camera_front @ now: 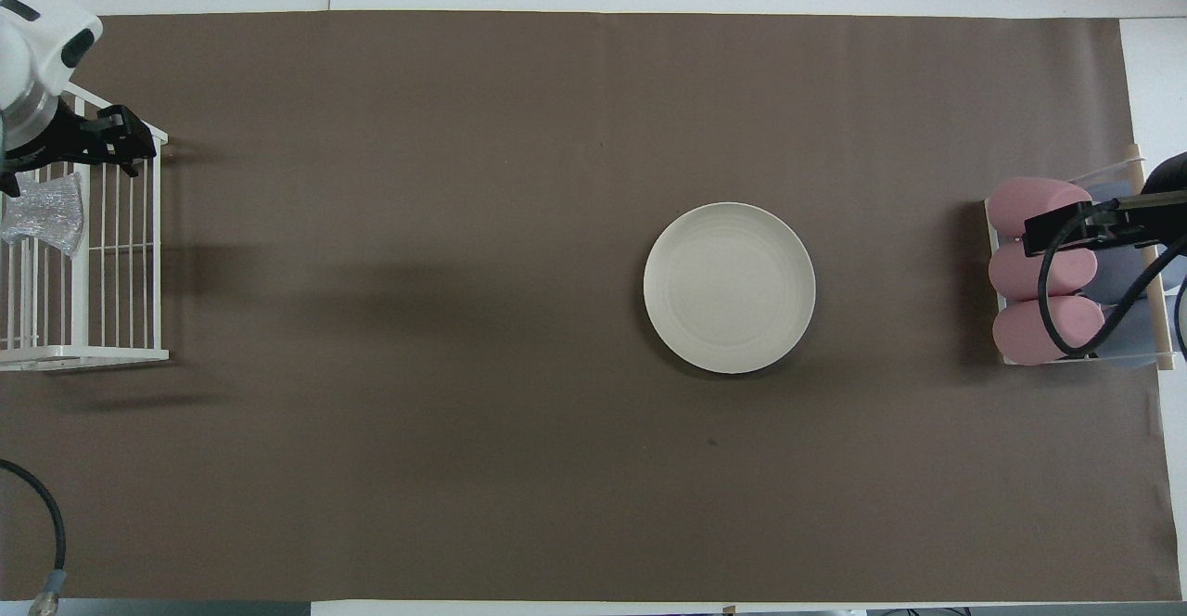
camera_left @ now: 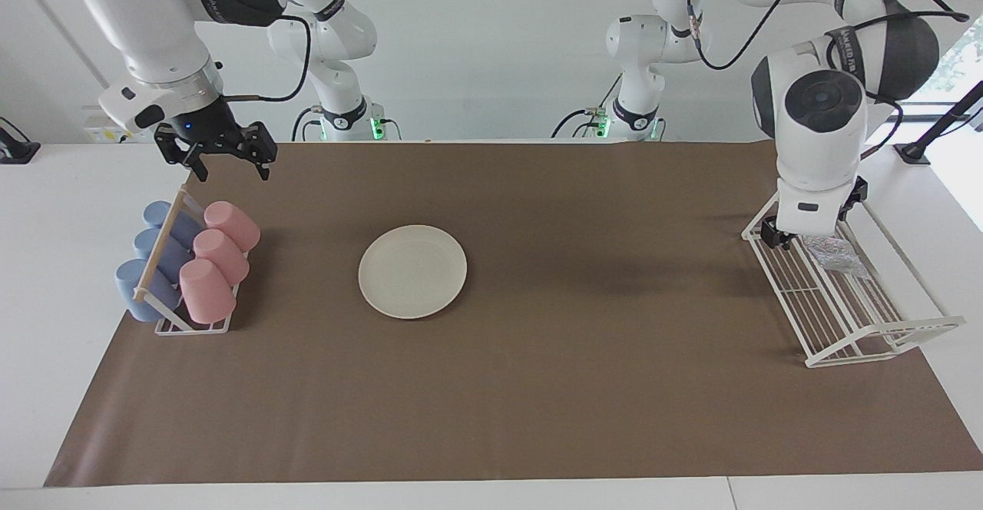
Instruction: Wipe plate with sponge
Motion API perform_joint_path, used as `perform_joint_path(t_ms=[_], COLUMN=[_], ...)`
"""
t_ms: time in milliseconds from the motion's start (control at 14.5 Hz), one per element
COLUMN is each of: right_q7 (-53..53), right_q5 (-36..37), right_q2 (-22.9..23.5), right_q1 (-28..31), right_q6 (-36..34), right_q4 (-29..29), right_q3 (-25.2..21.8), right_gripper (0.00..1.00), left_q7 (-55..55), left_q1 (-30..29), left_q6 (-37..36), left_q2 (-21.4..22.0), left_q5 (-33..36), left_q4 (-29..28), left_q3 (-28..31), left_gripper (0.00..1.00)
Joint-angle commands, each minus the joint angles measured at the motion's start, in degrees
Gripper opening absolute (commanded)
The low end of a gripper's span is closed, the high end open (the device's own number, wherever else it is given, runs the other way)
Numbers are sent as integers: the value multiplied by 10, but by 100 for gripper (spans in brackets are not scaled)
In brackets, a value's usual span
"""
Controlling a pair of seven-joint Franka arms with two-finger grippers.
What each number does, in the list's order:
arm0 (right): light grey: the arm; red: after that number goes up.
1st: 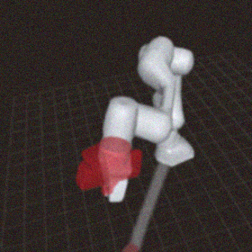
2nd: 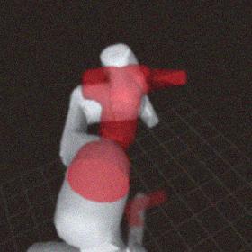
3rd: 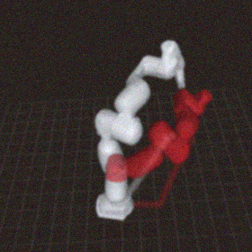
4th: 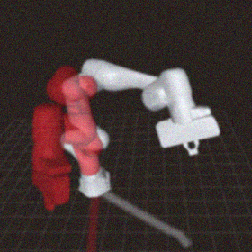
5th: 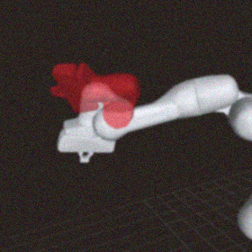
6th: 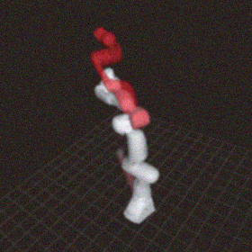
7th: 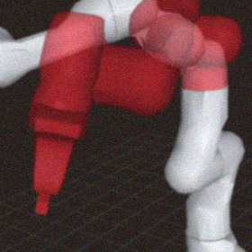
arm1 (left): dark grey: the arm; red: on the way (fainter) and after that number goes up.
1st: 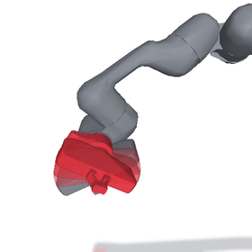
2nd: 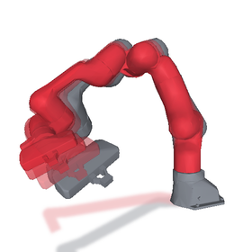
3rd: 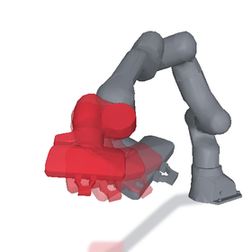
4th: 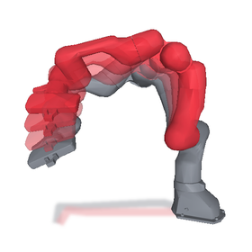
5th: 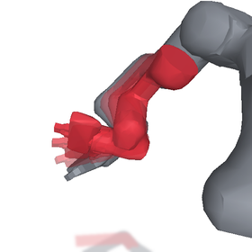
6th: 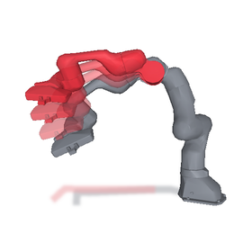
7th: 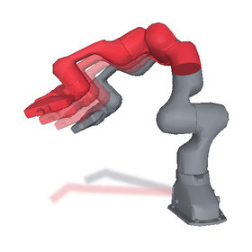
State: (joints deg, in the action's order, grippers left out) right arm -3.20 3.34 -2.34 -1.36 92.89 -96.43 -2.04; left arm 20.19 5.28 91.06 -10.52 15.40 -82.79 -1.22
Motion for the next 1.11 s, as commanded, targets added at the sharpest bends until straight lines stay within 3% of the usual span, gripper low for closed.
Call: perform_joint_path(t_ms=[0,345,483,622,1036], right_q7=[4,5,5,5,5], right_q5=[-3,-3,-3,-3,-3], right_q2=[-1,-2,-2,-2,-2], right_q1=[6,6,6,6,6], right_q6=[2,1,1,1,1], right_q4=[1,0,-1,-1,-1], right_q3=[4,4,4,4,4], right_gripper=[100,100,100,100,100], left_q7=[-35,-58,-82,-85,-82], left_q1=[-13,-11,-7,-11,-13], left_q6=[-29,-97,-86,-31,-21], left_q2=[57,121,145,160,122], left_q5=[-77,-147,-161,-175,-179], left_q4=[-11,-39,-87,-128,-111], left_q3=[0,0,0,0,-3], left_gripper=[100,100,100,100,100])
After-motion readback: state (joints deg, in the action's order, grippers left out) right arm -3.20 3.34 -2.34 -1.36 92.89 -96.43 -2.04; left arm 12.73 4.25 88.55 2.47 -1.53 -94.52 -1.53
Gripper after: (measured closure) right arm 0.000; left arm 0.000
